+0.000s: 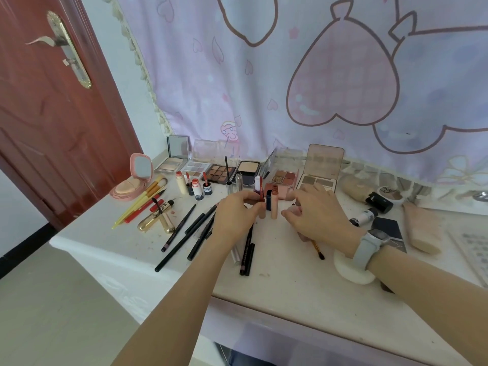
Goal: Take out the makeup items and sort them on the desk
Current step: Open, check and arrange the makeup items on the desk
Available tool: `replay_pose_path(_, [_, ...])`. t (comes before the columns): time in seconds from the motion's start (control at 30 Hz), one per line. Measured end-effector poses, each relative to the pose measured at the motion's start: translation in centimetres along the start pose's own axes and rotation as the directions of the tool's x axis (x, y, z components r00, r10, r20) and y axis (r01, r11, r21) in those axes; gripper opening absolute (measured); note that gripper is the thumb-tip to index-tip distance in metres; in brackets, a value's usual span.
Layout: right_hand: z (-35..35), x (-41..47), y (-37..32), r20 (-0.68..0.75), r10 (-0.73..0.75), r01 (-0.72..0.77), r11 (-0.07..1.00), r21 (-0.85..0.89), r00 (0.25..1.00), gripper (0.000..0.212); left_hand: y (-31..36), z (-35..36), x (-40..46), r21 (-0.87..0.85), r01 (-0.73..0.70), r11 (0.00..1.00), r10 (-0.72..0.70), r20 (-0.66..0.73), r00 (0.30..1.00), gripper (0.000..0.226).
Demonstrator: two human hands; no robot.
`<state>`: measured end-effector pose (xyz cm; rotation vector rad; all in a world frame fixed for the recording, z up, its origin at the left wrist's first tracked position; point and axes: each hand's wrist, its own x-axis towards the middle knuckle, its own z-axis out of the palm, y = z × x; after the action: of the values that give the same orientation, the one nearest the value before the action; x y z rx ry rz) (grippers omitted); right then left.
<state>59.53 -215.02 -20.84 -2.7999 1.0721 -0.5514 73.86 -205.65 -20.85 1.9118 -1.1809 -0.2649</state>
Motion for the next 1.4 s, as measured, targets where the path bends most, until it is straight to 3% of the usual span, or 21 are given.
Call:
replay_pose_path(0.17, [0.5,-1.0,-0.1,0.053,-0.109,0.119,0.967,-0.224,0.993,0.045,0.1,-0.2,-0.2,-0.01,0.02,1.0,-0.02,-0.002,1.0,0.018])
replay_pose_path(0.37, [0.4,-1.7,-0.7,0.043,-0.09,0.098,0.959,-0.265,0.995,0.036,0.4,-0.4,-1.1,-0.013,0.006,1.0,-0.006,-0.036,0.999,0.027])
replay_pose_path(0.5, [-0.2,-1.8,-1.0,0.038,-0.021,0.03,0.969,-0.247,0.999,0.03,0.2,-1.0,-1.7,-0.009,0.023,1.0,-0.023,-0.049,0.999,0.01])
replay_pose_path(0.6, [-1.6,-1.9,-0.6,0.076,-0.009,0.01,1.0,-0.01,0.997,0.003,0.1,-1.4,-2.8,-0.001,0.012,1.0,-0.012,-0.075,0.997,0.025])
replay_pose_path(0.63, [-2.1,-2.2,-0.4,0.086,-0.006,-0.003,0.995,0.103,0.996,0.014,0.2,-1.6,-3.4,-0.004,-0.008,1.0,0.008,-0.077,0.997,0.026])
replay_pose_path(0.7, [-3.3,-3.0,0.0,0.109,0.029,-0.065,0.935,0.349,0.994,0.016,0.5,-1.7,-4.8,-0.019,-0.054,0.998,0.052,-0.069,0.996,0.026])
replay_pose_path(0.8, [-5.3,-4.2,0.1,0.17,0.121,-0.207,0.685,0.698,0.978,0.01,1.5,-2.0,-6.7,-0.101,-0.123,0.987,0.115,-0.075,0.99,0.023])
replay_pose_path(0.9, [-6.4,-5.4,0.0,0.308,0.166,-0.343,0.267,0.901,0.937,0.023,2.7,-1.7,-8.9,-0.222,-0.17,0.96,0.167,-0.029,0.985,0.03])
replay_pose_path(0.93, [-6.6,-6.0,-0.4,0.329,0.169,-0.357,0.176,0.917,0.929,0.023,3.1,-1.4,-9.6,-0.249,-0.179,0.952,0.187,0.006,0.982,0.036])
replay_pose_path(1.03, [-6.1,-7.8,-1.5,0.338,0.184,-0.374,0.219,0.901,0.923,0.016,3.8,-0.3,-11.1,-0.229,-0.185,0.956,0.205,0.068,0.976,0.051])
replay_pose_path(1.2, [-5.6,-9.6,-2.3,0.384,0.158,-0.413,0.246,0.877,0.91,0.024,3.7,0.5,-13.0,-0.121,-0.272,0.955,0.27,-0.029,0.962,0.016])
replay_pose_path(1.3, [-5.6,-10.3,-2.4,0.416,0.077,-0.422,0.225,0.878,0.906,0.035,3.7,0.8,-13.9,-0.09,-0.271,0.958,0.27,-0.025,0.963,0.03])
replay_pose_path(1.4, [-5.4,-11.0,-2.3,0.355,0.058,-0.358,0.249,0.9,0.933,0.025,4.2,0.8,-14.1,-0.108,-0.263,0.959,0.263,-0.019,0.965,0.041])
